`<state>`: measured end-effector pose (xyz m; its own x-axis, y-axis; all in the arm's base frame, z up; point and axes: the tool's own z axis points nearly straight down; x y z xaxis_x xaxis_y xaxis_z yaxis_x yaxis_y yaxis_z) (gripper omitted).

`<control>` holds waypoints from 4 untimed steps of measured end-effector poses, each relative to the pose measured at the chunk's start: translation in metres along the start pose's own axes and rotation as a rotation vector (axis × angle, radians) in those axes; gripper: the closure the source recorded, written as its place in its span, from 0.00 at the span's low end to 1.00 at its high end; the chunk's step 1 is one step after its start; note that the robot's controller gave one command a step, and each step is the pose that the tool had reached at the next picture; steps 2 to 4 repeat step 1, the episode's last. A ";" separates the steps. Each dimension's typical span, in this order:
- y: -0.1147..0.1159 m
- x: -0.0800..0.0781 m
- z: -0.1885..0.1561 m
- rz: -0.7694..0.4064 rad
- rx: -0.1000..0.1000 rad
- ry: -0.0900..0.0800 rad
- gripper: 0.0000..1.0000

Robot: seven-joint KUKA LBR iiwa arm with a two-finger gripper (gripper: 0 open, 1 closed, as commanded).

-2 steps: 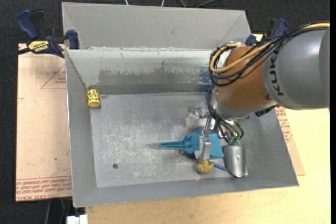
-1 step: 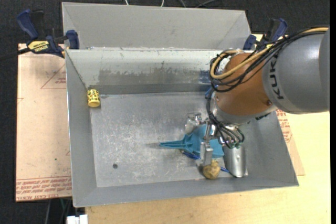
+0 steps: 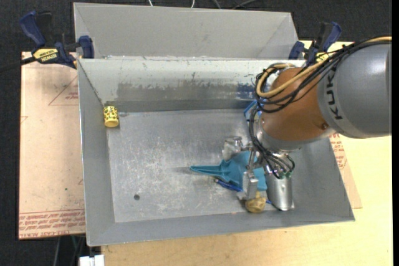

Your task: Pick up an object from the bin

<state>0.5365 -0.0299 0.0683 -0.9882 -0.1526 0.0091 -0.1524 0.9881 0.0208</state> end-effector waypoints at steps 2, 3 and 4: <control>0.009 -0.014 -0.019 0.076 -0.003 0.008 1.00; 0.009 -0.014 -0.019 0.076 -0.003 0.008 1.00; 0.009 -0.014 -0.019 0.076 -0.003 0.008 1.00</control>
Offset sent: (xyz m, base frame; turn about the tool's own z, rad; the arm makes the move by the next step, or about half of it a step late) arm 0.0000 0.0000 0.0000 0.0000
